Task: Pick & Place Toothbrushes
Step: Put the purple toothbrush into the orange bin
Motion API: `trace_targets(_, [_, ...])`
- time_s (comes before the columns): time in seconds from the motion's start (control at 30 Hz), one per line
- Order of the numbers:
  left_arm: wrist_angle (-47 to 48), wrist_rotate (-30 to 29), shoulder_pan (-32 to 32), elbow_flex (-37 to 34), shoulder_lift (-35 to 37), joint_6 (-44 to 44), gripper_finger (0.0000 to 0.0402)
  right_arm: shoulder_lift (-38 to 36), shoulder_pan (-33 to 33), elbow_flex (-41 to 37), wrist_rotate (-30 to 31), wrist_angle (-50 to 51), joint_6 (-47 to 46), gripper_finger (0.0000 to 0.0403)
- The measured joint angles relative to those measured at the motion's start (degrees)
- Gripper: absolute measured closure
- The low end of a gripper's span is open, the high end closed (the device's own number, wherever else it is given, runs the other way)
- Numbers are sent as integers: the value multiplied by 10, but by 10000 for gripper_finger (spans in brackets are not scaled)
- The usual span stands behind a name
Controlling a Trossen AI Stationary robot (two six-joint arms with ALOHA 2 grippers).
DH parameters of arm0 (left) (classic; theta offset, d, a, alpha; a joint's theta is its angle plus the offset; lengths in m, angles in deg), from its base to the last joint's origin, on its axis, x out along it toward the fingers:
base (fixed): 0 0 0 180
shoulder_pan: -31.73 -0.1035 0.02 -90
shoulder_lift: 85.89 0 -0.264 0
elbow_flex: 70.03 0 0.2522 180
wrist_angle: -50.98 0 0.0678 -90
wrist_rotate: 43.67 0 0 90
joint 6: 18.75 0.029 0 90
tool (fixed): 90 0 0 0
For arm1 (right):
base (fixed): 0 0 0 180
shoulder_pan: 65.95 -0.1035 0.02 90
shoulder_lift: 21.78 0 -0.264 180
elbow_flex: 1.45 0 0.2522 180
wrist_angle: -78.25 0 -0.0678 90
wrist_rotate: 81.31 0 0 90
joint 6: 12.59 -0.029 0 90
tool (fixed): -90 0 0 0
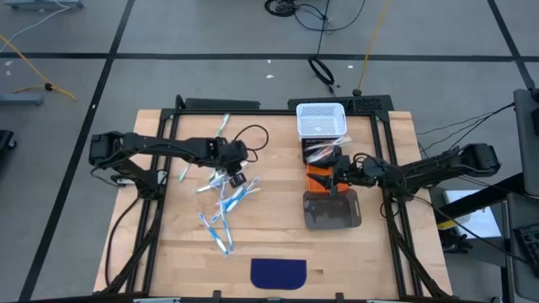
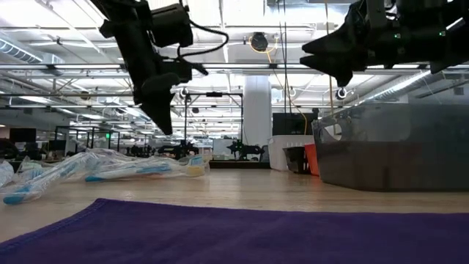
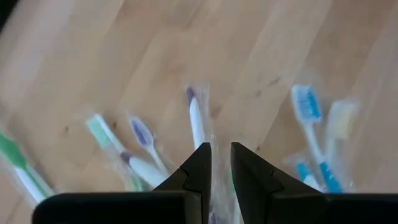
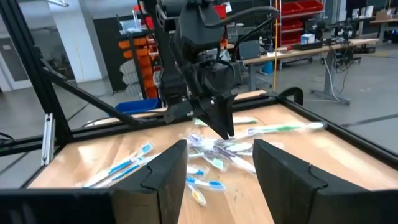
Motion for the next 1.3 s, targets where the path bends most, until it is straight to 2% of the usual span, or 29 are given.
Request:
trace_targets(0.23, [15, 15, 1, 0, -48, -2, 333, 7, 0, 0, -2, -7, -7, 227])
trace_targets(0.53, [17, -4, -6, 0, -95, -5, 251, 7, -3, 0, -2, -11, -1, 229])
trace_targets(0.7, [27, -2, -13, 0, -99, -4, 233, 7, -3, 0, -2, -11, -1, 231])
trace_targets(0.8, [39, -3, -14, 0, -99, -4, 248, 7, -3, 0, -1, -11, 0, 231])
trace_targets(0.87, [41, -7, -14, 0, -99, -7, 271, 7, -3, 0, -1, -11, 0, 231])
trace_targets(1.07, [40, -10, -14, 0, -99, -14, 387, 7, -3, -1, 0, -10, 0, 232])
trace_targets(1.3, [42, -22, -12, 8, -92, -16, 398, 7, -3, -1, 0, -10, 0, 232])
